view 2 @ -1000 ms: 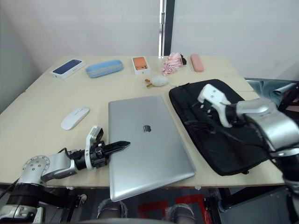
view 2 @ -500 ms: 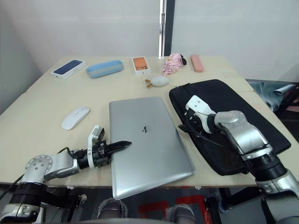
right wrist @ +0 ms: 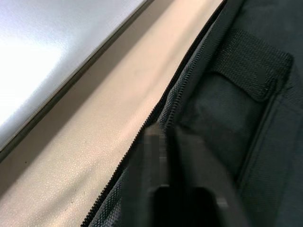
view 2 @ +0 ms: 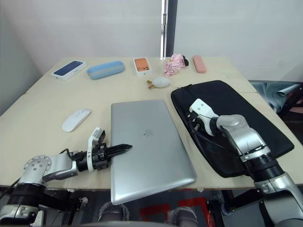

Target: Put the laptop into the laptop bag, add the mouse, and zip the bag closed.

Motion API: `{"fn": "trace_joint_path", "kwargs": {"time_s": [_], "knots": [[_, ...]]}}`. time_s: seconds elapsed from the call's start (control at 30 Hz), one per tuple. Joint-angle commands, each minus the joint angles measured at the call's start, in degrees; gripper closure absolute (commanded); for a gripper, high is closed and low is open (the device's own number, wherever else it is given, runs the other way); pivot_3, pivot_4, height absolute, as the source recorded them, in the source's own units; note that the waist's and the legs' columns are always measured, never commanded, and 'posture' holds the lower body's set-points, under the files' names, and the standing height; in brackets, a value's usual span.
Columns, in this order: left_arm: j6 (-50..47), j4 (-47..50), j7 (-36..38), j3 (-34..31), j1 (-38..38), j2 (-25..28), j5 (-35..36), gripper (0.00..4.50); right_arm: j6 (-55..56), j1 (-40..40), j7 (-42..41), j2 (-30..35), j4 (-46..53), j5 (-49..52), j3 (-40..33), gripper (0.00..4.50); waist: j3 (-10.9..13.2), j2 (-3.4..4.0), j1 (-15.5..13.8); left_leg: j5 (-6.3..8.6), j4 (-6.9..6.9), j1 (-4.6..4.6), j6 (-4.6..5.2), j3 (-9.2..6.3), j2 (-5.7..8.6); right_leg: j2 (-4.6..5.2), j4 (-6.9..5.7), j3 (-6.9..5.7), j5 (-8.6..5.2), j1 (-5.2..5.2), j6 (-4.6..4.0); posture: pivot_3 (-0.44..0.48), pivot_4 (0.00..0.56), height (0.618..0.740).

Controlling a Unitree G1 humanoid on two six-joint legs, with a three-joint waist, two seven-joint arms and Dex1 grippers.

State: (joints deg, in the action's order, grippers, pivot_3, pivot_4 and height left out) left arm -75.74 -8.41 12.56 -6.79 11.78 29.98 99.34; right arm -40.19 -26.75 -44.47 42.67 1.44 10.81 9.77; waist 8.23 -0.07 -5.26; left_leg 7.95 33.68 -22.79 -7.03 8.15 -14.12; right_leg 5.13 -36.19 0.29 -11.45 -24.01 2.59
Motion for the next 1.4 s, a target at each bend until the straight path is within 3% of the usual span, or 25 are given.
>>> {"fn": "trace_joint_path", "kwargs": {"time_s": [0.03, 0.6, 1.13, 1.4], "knots": [[-0.36, 0.11, 3.02, -2.24, 2.02, 0.09, 5.12, 4.19, -1.13, 0.24, 0.38, -0.51, -0.83, 0.64, -2.71, 4.46, 0.00, 0.00, -0.01, 0.00, 0.00, 0.00, 0.00, 0.00, 0.00, 0.00, 0.00, 0.00, 0.00, 0.00, 0.00, 0.000, 0.150, 0.740], [-1.25, -4.00, 2.53, -1.55, 7.95, -0.94, 3.47, 4.19, -17.95, -4.19, 2.44, -1.63, 6.25, 11.73, -13.87, 4.46, 0.00, 0.00, -0.34, -0.15, 0.04, -0.08, -0.25, -0.04, 0.01, 0.01, 0.01, -0.03, 0.04, -0.02, 0.06, 0.000, 0.150, 0.740], [-2.86, -6.89, 4.18, -2.68, 13.47, -2.24, -1.41, 4.19, -25.93, -9.47, 4.14, -0.16, 9.38, 17.96, -16.67, 4.46, 0.01, 0.01, -0.59, -0.18, 0.03, -0.13, -0.31, -0.05, 0.01, 0.01, 0.05, -0.03, 0.08, -0.04, 0.18, 0.000, 0.150, 0.740], [-3.11, -10.72, 4.88, -3.00, 18.36, -5.07, -4.35, 4.19, -27.00, -10.06, 6.74, -2.98, 9.99, 19.21, -16.42, 4.46, 0.01, 0.00, -0.70, -0.19, 0.04, -0.15, -0.33, -0.05, 0.01, 0.01, 0.08, -0.03, 0.15, -0.05, 0.31, 0.000, 0.150, 0.740]]}}
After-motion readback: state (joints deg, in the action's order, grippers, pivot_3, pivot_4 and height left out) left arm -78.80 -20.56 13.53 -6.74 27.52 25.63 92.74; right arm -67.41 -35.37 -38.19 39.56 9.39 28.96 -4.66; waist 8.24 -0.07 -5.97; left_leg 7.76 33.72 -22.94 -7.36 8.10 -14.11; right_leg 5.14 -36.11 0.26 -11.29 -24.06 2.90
